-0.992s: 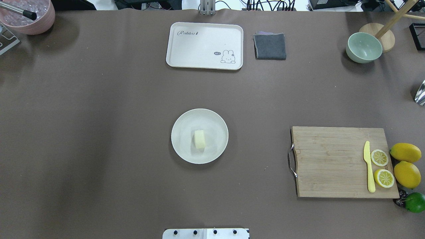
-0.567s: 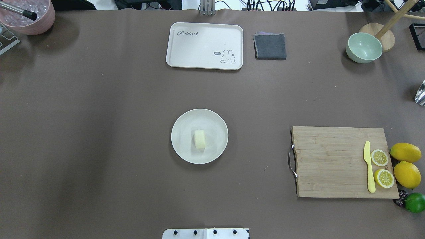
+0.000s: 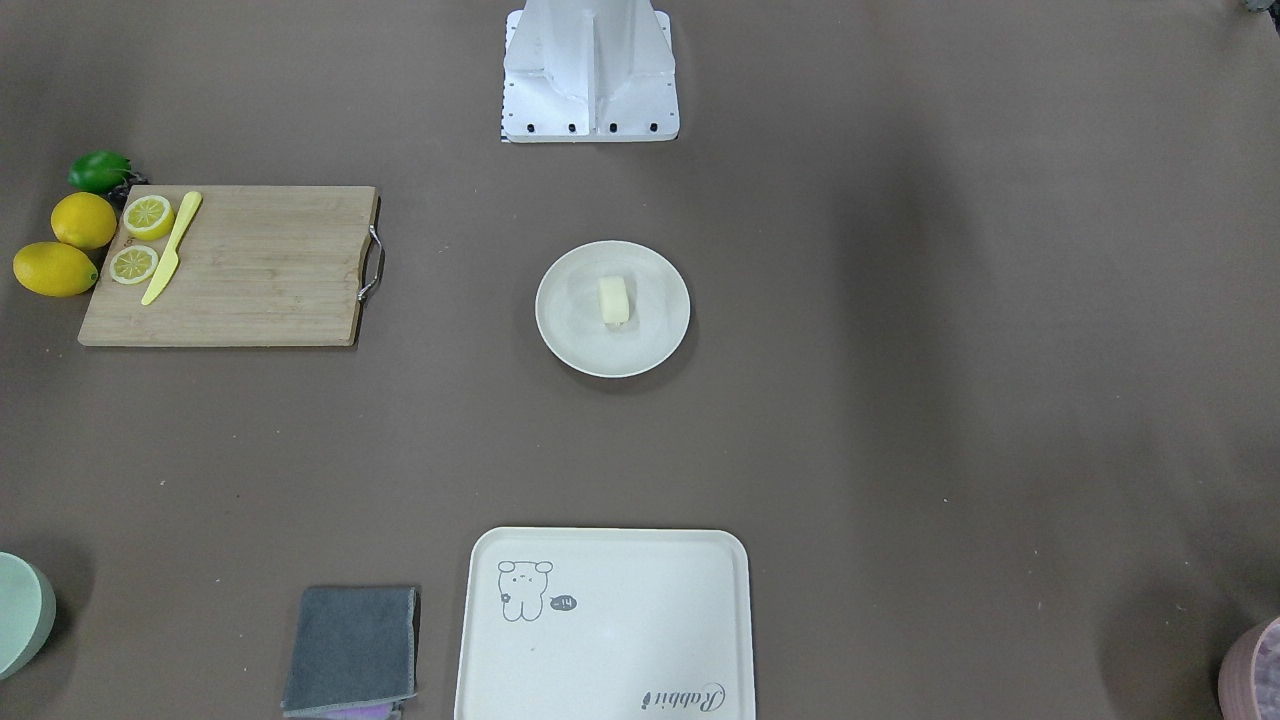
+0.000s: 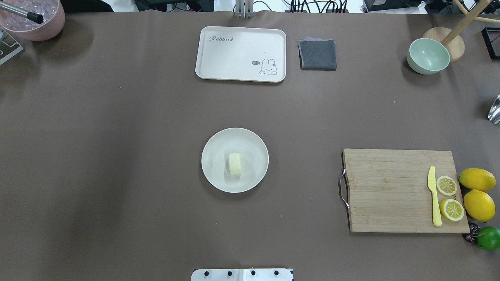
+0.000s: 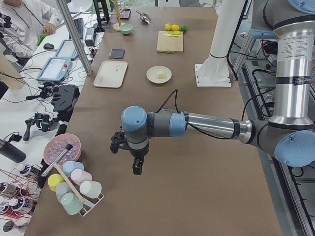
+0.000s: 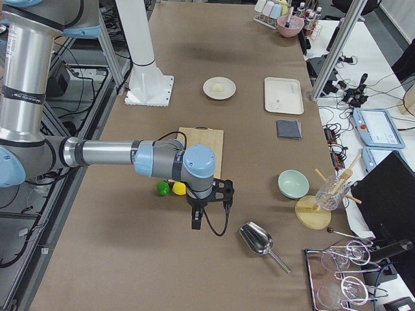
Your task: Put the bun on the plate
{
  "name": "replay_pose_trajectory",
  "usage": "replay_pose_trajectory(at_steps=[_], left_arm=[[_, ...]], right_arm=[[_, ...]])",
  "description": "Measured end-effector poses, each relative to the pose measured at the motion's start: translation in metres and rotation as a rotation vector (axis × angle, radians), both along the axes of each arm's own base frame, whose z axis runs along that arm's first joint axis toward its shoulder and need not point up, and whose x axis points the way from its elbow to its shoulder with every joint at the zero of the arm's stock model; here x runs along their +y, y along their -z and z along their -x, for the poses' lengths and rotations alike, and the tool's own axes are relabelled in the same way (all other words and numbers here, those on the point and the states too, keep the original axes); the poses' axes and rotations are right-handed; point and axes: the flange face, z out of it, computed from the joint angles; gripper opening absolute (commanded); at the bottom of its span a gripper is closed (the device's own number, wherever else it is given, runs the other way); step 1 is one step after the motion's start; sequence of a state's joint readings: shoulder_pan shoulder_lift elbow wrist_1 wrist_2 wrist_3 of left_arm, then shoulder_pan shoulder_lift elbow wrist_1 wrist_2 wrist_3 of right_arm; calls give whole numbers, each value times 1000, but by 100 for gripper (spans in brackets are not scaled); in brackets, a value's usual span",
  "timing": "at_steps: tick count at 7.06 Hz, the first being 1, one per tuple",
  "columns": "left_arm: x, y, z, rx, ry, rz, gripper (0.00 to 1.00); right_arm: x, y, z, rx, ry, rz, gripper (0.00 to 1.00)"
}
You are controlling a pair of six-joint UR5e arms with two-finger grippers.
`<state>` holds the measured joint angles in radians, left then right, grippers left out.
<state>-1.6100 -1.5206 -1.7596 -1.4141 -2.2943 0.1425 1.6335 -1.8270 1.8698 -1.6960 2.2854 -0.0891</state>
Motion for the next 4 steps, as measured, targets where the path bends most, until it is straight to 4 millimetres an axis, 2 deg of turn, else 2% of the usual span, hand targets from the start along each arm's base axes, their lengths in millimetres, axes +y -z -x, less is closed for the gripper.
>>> replay_pose_trajectory(at_steps=[4], left_arm=[[0, 1, 0, 0, -1, -2, 98]], right_arm=[[-2, -2, -3, 4, -8, -13, 100]])
